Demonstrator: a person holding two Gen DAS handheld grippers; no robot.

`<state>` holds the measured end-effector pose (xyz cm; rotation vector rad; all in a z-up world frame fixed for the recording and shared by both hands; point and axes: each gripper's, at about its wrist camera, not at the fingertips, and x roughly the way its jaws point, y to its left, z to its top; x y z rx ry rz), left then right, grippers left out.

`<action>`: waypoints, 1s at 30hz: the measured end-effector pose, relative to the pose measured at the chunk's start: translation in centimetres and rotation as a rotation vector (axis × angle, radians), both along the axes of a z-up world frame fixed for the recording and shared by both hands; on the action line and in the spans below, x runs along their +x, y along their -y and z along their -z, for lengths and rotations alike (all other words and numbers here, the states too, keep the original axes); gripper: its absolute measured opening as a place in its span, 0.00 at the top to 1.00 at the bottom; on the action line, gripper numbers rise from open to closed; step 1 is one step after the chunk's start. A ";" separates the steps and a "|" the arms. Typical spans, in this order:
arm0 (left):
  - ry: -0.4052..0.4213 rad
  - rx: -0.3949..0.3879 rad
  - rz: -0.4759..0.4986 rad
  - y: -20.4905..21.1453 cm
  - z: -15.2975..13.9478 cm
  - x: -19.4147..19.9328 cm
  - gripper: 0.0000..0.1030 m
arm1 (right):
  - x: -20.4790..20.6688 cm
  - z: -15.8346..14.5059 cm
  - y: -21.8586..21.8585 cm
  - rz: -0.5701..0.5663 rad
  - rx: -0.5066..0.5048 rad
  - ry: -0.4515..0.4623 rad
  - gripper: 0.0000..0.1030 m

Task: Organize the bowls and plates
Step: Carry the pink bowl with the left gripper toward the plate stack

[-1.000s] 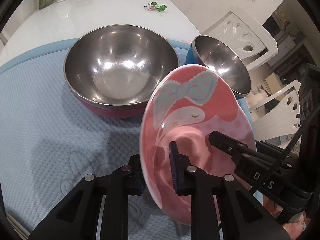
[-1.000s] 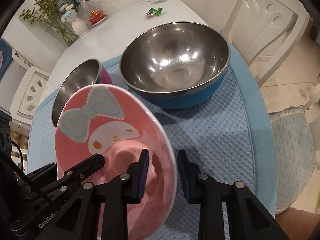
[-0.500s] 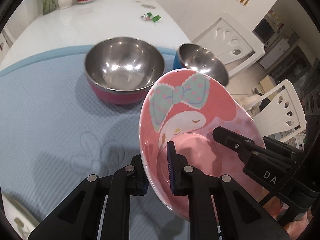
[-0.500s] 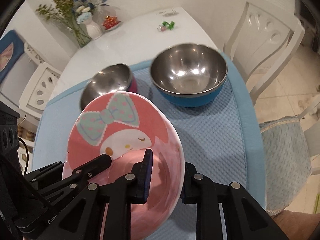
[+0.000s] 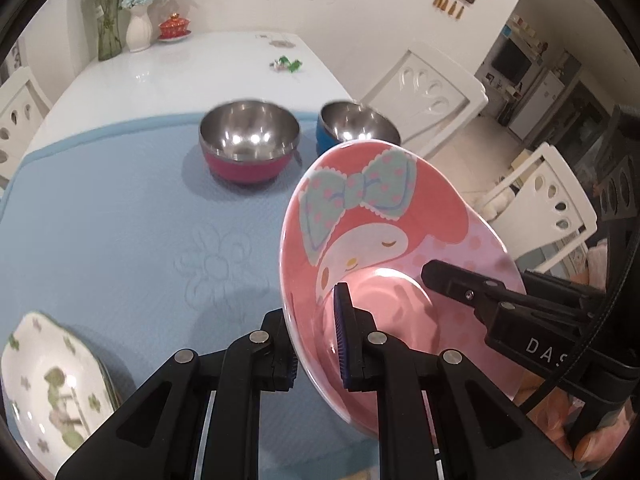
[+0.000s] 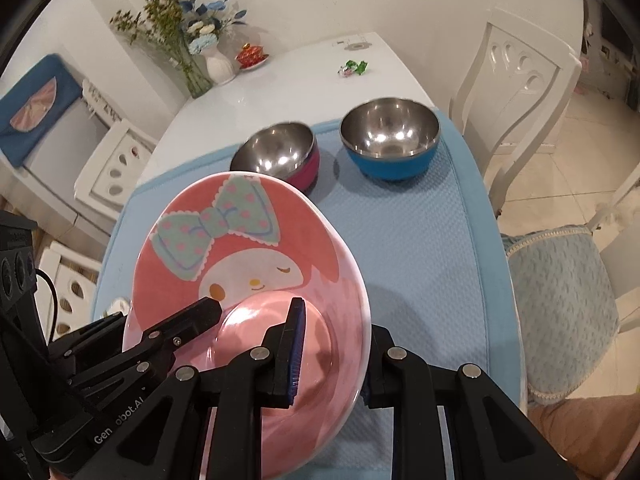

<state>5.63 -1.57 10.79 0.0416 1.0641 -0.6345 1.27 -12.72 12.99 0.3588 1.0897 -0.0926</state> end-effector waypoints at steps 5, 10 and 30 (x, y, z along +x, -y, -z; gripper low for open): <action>-0.057 0.012 -0.004 -0.5 1.8 -1.9 0.88 | -1.7 1.5 -0.6 -0.012 -0.007 -0.052 0.79; -0.079 0.030 0.003 -0.4 3.0 -3.2 0.88 | -2.6 3.1 -0.8 -0.026 -0.003 -0.101 0.78; -0.119 0.088 0.009 -1.9 6.0 -4.3 0.88 | -4.7 6.4 -0.9 -0.023 0.087 -0.247 0.78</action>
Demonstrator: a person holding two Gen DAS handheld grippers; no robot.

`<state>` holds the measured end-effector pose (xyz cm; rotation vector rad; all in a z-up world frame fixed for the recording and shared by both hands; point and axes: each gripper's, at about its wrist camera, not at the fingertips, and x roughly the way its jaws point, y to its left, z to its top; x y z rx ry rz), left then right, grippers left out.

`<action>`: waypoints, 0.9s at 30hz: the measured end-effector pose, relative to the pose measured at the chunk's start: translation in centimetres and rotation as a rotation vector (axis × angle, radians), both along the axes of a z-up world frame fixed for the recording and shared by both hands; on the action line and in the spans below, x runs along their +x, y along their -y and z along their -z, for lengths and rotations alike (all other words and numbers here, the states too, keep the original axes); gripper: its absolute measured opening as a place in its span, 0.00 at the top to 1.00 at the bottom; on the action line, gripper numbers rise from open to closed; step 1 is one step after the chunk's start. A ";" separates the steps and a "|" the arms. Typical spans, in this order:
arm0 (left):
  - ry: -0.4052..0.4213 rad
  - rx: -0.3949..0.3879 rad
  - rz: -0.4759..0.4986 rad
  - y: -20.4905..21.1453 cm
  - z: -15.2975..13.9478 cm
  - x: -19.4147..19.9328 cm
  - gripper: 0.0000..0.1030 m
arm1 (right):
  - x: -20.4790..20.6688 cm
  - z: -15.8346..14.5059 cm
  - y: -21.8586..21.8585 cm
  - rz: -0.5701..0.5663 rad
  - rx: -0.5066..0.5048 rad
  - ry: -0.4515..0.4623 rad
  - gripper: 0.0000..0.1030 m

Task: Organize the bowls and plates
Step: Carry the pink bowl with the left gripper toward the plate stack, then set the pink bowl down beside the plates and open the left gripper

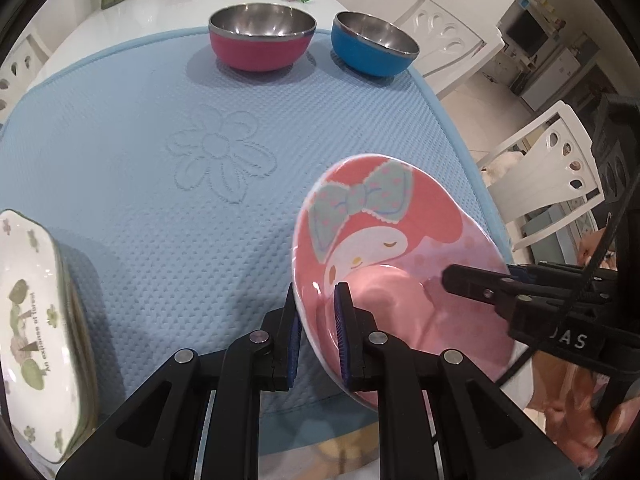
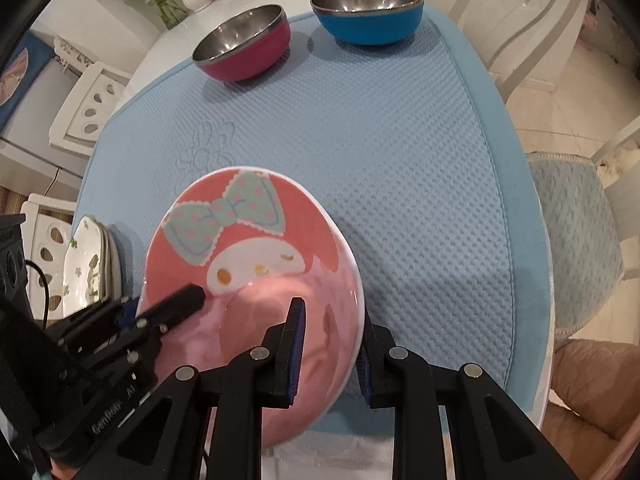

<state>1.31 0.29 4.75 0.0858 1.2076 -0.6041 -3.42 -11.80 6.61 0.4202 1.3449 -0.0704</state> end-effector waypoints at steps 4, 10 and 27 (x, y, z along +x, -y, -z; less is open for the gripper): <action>0.029 0.007 -0.007 -1.3 -1.1 -0.1 0.88 | -1.9 -1.2 0.3 -0.002 0.033 0.021 0.78; 0.049 -0.023 -0.032 -2.2 -2.9 0.7 0.87 | -3.1 -3.7 1.0 0.024 0.077 0.091 0.78; 0.096 -0.069 -0.108 -2.8 -5.7 4.7 0.87 | -0.5 -7.0 2.4 0.085 0.130 0.211 0.78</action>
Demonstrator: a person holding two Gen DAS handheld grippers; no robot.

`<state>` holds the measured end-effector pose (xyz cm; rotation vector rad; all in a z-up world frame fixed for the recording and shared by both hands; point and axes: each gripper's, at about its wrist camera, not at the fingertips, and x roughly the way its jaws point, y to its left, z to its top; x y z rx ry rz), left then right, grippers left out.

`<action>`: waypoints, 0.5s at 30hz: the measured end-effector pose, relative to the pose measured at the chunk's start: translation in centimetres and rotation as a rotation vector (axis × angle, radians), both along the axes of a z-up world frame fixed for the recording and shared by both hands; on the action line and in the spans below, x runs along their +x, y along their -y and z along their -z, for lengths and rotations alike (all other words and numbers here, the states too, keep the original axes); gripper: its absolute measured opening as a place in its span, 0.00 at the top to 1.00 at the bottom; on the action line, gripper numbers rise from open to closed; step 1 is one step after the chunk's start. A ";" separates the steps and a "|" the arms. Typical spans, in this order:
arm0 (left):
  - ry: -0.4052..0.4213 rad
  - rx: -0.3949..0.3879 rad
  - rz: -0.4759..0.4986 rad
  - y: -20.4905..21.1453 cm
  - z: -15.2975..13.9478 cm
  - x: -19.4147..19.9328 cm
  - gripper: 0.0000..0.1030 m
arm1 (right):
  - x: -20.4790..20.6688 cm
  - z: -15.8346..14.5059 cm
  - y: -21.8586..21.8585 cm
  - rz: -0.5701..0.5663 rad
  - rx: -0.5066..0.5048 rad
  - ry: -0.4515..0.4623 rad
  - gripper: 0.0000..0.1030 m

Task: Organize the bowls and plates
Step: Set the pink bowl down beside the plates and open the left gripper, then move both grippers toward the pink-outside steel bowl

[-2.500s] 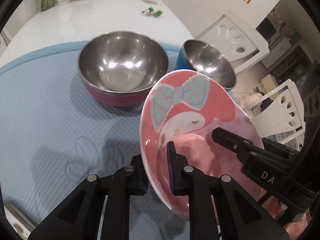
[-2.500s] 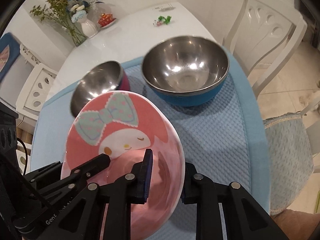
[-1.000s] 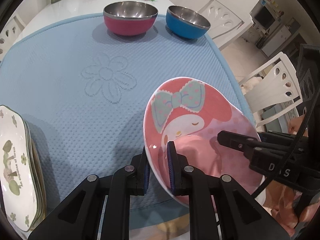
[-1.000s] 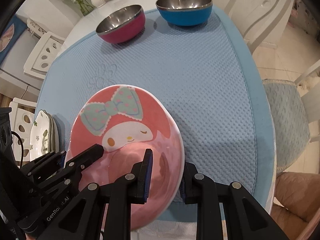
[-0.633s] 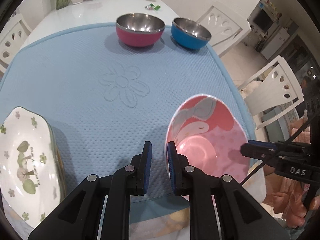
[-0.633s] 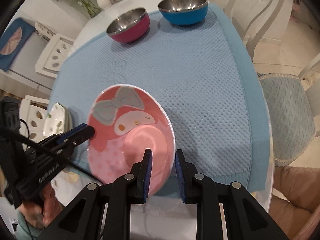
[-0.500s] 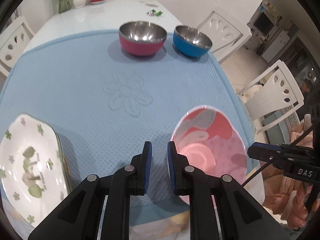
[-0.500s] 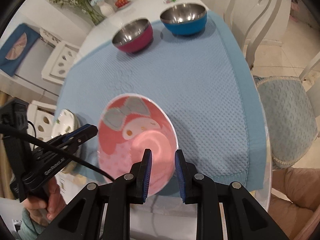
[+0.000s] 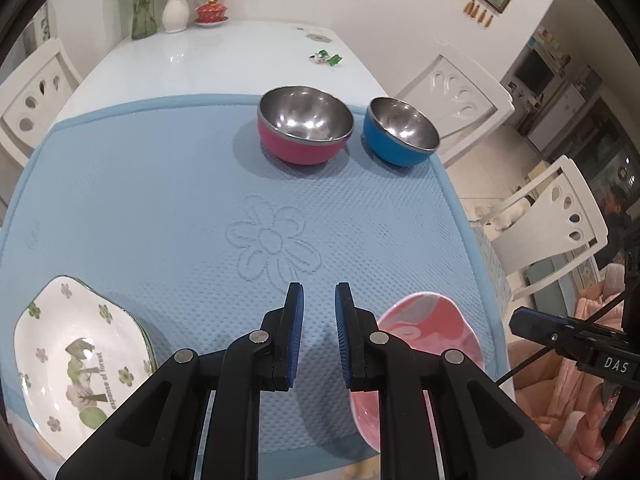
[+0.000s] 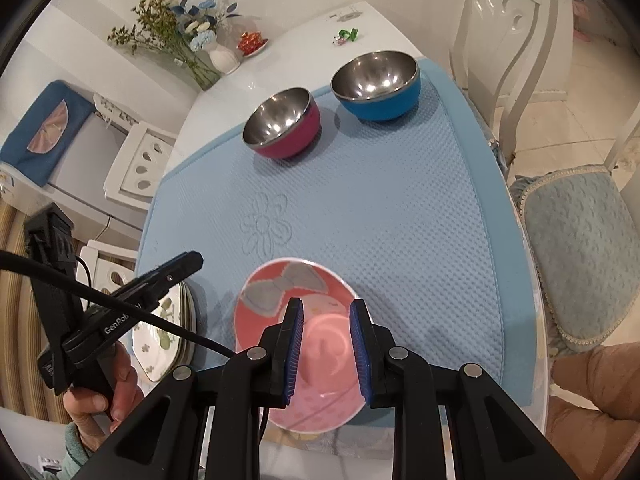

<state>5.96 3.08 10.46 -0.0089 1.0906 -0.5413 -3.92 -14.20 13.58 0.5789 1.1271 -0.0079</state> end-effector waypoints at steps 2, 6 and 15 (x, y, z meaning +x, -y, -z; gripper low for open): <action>-0.008 -0.002 -0.009 -0.1 0.2 0.4 0.87 | 0.4 -0.2 0.2 0.004 0.005 0.007 0.78; -0.010 0.002 -0.018 -0.1 0.2 1.0 0.87 | 1.4 -0.9 0.8 0.011 0.007 0.028 0.78; -0.006 0.002 -0.031 -0.3 0.1 2.4 0.86 | 3.8 -1.9 1.2 0.006 0.026 0.068 0.77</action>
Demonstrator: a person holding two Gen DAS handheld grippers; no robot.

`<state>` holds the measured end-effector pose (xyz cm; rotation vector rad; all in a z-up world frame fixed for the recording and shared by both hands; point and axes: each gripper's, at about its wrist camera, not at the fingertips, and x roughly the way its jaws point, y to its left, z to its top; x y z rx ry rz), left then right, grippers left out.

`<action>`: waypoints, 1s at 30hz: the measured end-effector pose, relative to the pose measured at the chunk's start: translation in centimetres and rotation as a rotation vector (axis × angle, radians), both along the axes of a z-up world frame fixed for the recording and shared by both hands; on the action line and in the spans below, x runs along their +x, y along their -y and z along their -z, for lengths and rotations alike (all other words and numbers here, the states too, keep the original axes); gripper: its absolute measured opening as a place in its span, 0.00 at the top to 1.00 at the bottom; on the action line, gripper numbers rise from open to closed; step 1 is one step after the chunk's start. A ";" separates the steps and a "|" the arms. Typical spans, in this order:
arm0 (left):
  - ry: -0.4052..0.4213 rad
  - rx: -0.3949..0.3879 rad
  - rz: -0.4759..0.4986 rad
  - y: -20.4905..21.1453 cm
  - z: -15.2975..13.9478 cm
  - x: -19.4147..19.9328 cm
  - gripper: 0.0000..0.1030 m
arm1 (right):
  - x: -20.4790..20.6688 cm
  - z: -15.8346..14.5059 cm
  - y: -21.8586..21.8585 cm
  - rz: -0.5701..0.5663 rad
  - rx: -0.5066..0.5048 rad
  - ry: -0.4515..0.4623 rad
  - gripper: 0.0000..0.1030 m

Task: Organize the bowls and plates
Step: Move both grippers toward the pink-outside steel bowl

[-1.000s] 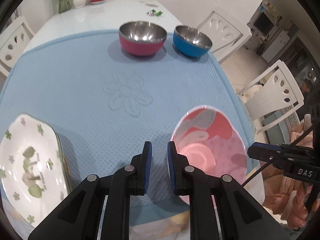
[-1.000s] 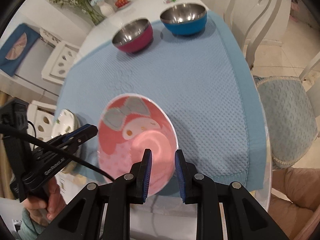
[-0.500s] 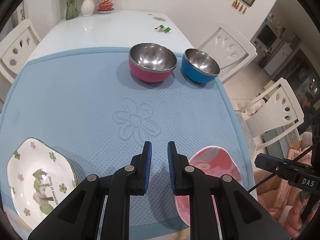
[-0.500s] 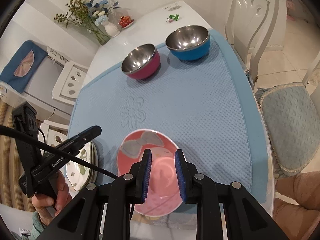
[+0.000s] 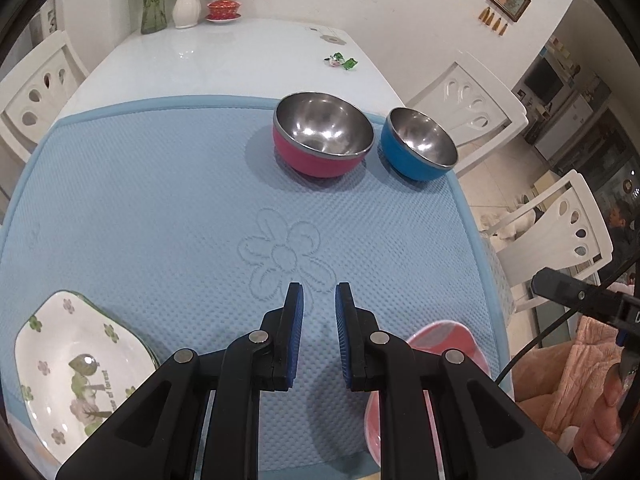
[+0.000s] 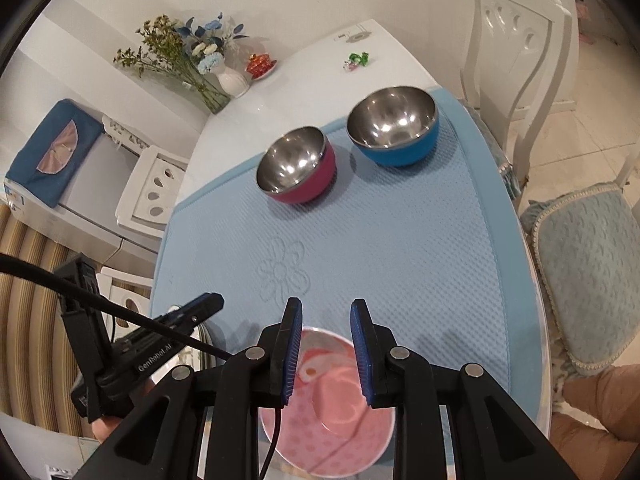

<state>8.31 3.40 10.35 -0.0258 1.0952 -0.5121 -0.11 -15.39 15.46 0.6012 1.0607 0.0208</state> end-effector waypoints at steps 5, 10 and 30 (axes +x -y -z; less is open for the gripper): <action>-0.001 0.001 -0.003 -0.1 0.2 0.9 0.86 | 0.9 0.0 0.1 -0.004 0.012 0.002 0.75; -0.006 0.003 -0.004 -0.1 0.4 1.7 0.86 | 1.3 0.7 0.4 0.003 0.041 -0.016 0.73; 0.068 0.041 0.000 1.1 -0.7 8.3 0.73 | 9.1 1.2 -0.9 -0.085 0.087 -0.005 0.56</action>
